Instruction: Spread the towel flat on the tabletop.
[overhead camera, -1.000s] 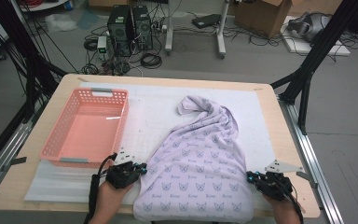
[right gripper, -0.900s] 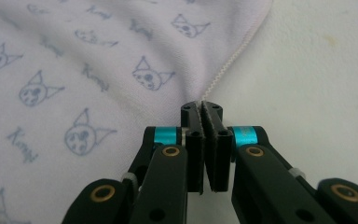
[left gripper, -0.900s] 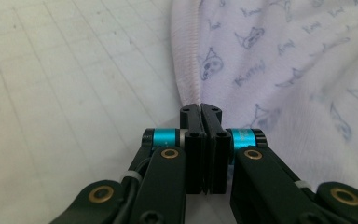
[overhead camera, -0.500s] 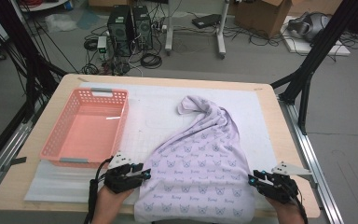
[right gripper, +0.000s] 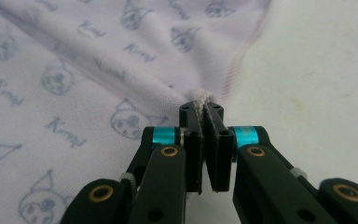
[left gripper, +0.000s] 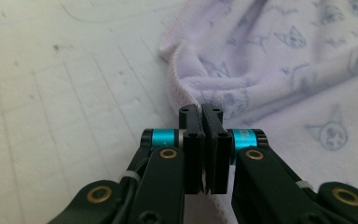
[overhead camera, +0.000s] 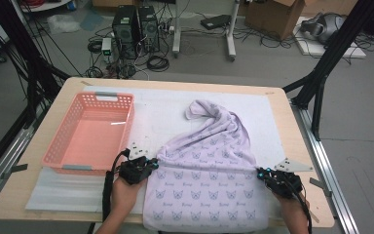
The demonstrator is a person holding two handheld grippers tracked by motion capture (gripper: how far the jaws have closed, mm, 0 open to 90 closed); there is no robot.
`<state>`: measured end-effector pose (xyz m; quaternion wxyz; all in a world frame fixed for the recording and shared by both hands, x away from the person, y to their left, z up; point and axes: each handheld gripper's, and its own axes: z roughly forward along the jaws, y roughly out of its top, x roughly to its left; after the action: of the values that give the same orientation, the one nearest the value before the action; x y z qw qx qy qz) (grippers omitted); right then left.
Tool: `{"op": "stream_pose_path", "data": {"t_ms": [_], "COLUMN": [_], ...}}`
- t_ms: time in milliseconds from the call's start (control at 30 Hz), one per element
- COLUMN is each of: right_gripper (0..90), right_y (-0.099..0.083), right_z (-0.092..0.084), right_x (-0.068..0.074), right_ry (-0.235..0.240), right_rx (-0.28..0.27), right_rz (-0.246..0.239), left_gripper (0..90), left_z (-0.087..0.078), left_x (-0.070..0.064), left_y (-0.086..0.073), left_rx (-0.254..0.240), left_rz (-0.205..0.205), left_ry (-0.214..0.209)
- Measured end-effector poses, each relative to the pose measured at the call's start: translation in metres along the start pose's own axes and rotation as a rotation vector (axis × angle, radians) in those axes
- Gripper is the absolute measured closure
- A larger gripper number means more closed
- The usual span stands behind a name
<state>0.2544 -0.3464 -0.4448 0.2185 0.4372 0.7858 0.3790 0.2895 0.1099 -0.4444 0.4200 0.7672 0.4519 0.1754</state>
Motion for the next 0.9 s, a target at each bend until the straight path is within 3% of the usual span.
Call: {"op": "stream_pose_path", "data": {"t_ms": [67,133,233,300,433,733,767,833,900], "right_gripper": [86.7,81.9,67.8,65.7,64.8,58.8,58.8,58.9,60.0], "right_y": [0.0,0.0,-0.002,-0.006,-0.014,-0.03,-0.03,-0.032,-0.033], "right_z": [0.002,0.004,-0.002,-0.012,-0.027,-0.031,-0.031,-0.033,-0.034], "right_x": [-0.003,-0.002,-0.002,-0.004,-0.005,0.014,0.017,0.021,0.022], "right_ry": [-0.009,-0.007,-0.034,-0.03,0.035,0.102,0.101,0.092,0.093], "right_rx": [-0.007,-0.006,-0.016,-0.046,-0.059,0.026,0.03,0.037,0.039], "right_rz": [0.02,0.041,0.063,0.088,0.119,0.037,0.019,-0.002,0.008], "left_gripper": [86.9,85.6,61.8,57.4,54.0,51.7,51.7,50.8,50.9], "left_z": [0.003,0.003,-0.004,-0.014,-0.031,-0.046,-0.046,-0.047,-0.047], "left_x": [0.0,-0.002,-0.001,-0.001,-0.002,-0.008,-0.01,-0.015,-0.018], "left_y": [0.002,0.0,-0.006,-0.013,-0.026,-0.048,-0.05,-0.054,-0.055], "left_rx": [-0.004,-0.011,-0.022,-0.038,-0.049,-0.038,-0.024,-0.041,-0.047], "left_rz": [-0.017,-0.003,-0.039,-0.049,-0.049,-0.105,-0.103,-0.073,-0.056], "left_ry": [0.003,0.002,-0.028,-0.041,-0.064,-0.166,-0.165,-0.15,-0.14]}}
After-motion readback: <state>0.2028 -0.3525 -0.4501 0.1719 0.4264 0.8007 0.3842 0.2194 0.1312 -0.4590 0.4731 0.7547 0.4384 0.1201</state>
